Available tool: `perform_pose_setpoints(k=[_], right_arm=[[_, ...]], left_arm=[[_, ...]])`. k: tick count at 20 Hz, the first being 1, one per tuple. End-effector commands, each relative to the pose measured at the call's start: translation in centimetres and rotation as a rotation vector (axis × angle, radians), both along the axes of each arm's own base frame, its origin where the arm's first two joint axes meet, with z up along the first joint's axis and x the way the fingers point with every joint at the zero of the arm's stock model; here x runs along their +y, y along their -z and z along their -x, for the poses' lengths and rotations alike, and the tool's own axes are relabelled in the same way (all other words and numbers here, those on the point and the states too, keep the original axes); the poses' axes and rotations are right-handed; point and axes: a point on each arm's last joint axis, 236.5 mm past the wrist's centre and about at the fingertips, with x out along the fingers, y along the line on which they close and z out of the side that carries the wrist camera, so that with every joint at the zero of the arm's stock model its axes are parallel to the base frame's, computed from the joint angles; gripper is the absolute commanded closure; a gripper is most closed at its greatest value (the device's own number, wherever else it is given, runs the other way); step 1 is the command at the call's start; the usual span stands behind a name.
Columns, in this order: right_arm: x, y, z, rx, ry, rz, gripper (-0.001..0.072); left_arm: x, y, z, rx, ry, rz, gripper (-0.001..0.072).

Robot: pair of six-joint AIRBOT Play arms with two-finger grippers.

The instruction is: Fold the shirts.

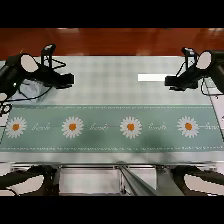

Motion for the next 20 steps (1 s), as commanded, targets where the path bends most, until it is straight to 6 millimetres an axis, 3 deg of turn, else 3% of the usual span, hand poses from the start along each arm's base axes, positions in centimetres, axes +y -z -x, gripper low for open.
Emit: perform_pose_setpoints(k=[1, 2, 4, 6, 7, 9, 12, 14, 15, 16, 17, 20], right_arm=[[0.0, -3.0, -1.4, -0.095, -0.045, 0.016, 0.0562], [-0.6, -4.9, -1.6, -0.15, -0.058, 0.044, 0.0325], [-2.1, -9.3, -1.0, -0.263, -0.073, 0.12, 0.0301], [-3.2, -13.5, 0.5, -0.373, -0.069, 0.169, 0.0301], [-3.2, -14.9, 1.4, -0.429, -0.067, 0.166, 0.0301], [-3.0, -15.6, 3.5, -0.496, -0.056, 0.146, 0.0301], [-2.1, -12.2, 5.9, -0.488, -0.036, 0.084, 0.0301], [-1.7, -8.3, 7.3, -0.422, -0.013, 0.05, 0.0301], [-1.5, -6.4, 7.8, -0.385, -0.01, 0.037, 0.0301], [-1.3, -4.8, 8.3, -0.358, -0.007, 0.023, 0.0301], [-1.3, -3.2, 8.8, -0.331, -0.006, 0.022, 0.0298], [-1.4, -0.1, 10.1, -0.271, 0.003, 0.022, 0.0298]], left_arm=[[1.2, -3.0, 0.9, 0.029, 0.059, -0.022, 0.0675], [1.9, -4.7, 1.2, 0.016, 0.075, -0.03, 0.0674], [3.9, -9.4, 1.7, -0.078, 0.032, -0.03, 0.0622], [5.9, -14.3, 2.6, -0.222, -0.026, -0.034, 0.0457], [6.8, -16.4, 3.1, -0.298, -0.055, -0.044, 0.0396], [9.4, -18.9, 4.1, -0.41, -0.112, -0.114, 0.0373], [12.2, -17.4, 4.8, -0.376, -0.164, -0.179, 0.0375], [13.5, -15.1, 4.2, -0.342, -0.197, -0.185, 0.0375], [14.3, -14.1, 3.3, -0.343, -0.215, -0.195, 0.0374], [15.1, -13.3, 2.2, -0.354, -0.234, -0.198, 0.0315], [15.9, -12.3, 0.9, -0.364, -0.255, -0.203, 0.0203], [18.8, -8.3, -2.4, -0.334, -0.29, -0.246, 0.0202]])
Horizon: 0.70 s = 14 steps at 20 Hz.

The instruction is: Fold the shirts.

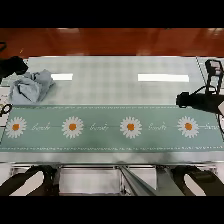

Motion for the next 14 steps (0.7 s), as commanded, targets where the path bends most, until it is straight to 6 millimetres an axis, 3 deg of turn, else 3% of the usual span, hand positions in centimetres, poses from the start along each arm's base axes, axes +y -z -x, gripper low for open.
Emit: perform_pose_setpoints(k=[1, 4, 7, 11, 14], right_arm=[[0.2, 3.5, 1.6, 0.056, 0.011, -0.019, 0.0298], [0.1, 3.5, 1.5, 0.055, 0.017, -0.017, 0.0299], [0.4, 3.3, 1.3, 0.042, 0.01, -0.029, 0.0299], [0.3, 2.8, 0.5, 0.001, 0.003, -0.02, 0.0305], [0.5, 1.8, -0.9, -0.072, 0.003, -0.03, 0.0305]], left_arm=[[3.5, 5.1, -3.5, 0.026, -0.059, -0.032, 0.0202], [5.9, 12.5, -4.0, 0.181, -0.103, -0.001, 0.0202], [8.7, 18.2, -3.8, 0.289, -0.196, 0.056, 0.0203], [9.7, 22.3, -3.5, 0.438, -0.13, 0.028, 0.0203], [10.4, 24.0, -3.6, 0.497, -0.122, 0.009, 0.0205]])
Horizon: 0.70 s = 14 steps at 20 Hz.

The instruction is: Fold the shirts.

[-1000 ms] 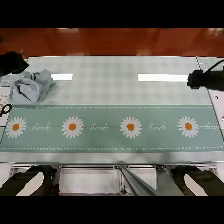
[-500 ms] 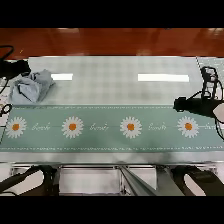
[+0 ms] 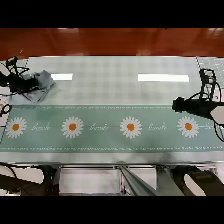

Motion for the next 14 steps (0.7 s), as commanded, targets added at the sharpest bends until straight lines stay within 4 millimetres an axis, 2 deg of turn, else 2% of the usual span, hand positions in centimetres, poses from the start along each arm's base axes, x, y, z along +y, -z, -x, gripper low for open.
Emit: perform_pose_setpoints(k=[1, 2, 3, 4, 5, 6, 8, 9, 11, 12, 14], right_arm=[[0.5, -1.2, -1.5, -0.083, 0.001, -0.028, 0.0305], [0.7, -1.3, -1.7, -0.09, 0.004, -0.042, 0.0305], [0.9, -1.4, -1.7, -0.09, 0.005, -0.052, 0.0305], [1.0, -1.3, -1.6, -0.089, 0.006, -0.057, 0.0305], [1.0, -1.4, -1.6, -0.086, 0.006, -0.059, 0.0305], [1.0, -1.7, -1.6, -0.085, 0.006, -0.058, 0.0305], [1.9, -3.1, -1.5, -0.071, 0.034, -0.127, 0.0305], [2.5, -4.3, -1.5, -0.07, 0.026, -0.153, 0.0305], [3.1, -6.6, -1.5, -0.086, -0.022, -0.151, 0.0305], [3.0, -7.6, -1.4, -0.099, -0.039, -0.135, 0.0305], [3.0, -9.2, -0.6, -0.131, -0.051, -0.127, 0.0305]], left_arm=[[1.1, 2.6, 0.4, 0.095, 0.024, -0.016, 0.0225], [1.1, 2.7, 0.4, 0.1, 0.024, -0.014, 0.0367], [1.0, 2.4, 0.5, 0.107, 0.024, -0.011, 0.0631], [1.0, 1.8, 0.5, 0.114, 0.024, -0.008, 0.0676], [1.0, 0.5, 0.4, 0.116, 0.024, -0.006, 0.0677], [1.0, -1.3, 0.2, 0.104, 0.026, -0.01, 0.0677], [0.1, -6.2, -0.6, 0.018, 0.014, 0.007, 0.0677], [-1.5, -9.9, -1.6, -0.086, 0.011, 0.054, 0.0677], [-4.5, -19.1, -3.3, -0.353, 0.024, 0.119, 0.0677], [-5.9, -24.5, -3.4, -0.5, 0.031, 0.142, 0.0677], [-8.6, -33.7, -1.6, -0.731, 0.058, 0.169, 0.0677]])
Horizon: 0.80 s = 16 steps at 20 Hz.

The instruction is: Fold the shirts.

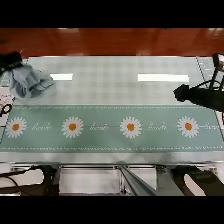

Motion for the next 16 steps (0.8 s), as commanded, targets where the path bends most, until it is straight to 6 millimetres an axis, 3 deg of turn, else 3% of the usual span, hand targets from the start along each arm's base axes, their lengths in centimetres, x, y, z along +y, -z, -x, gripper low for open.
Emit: perform_pose_setpoints(k=[1, 4, 8, 11, 16], right_arm=[[0.5, -2.6, 1.7, -0.018, -0.038, 0.002, 0.0305], [0.6, -3.1, 4.2, 0.01, -0.063, 0.007, 0.0305], [0.6, -4.7, 5.6, -0.033, -0.072, 0.01, 0.0305], [0.9, -4.8, 6.2, -0.027, -0.078, 0.001, 0.0305], [1.5, -4.7, 6.4, -0.017, -0.088, -0.028, 0.0305]], left_arm=[[-5.7, -16.7, 3.0, -0.427, 0.053, 0.083, 0.0677], [-9.9, -25.3, 8.9, -0.62, 0.134, 0.053, 0.0677], [-17.4, -31.6, 15.2, -0.795, 0.314, 0.114, 0.0677], [-23.0, -34.2, 18.5, -0.88, 0.472, 0.206, 0.0677], [-31.9, -35.1, 21.3, -0.923, 0.699, 0.382, 0.0677]])
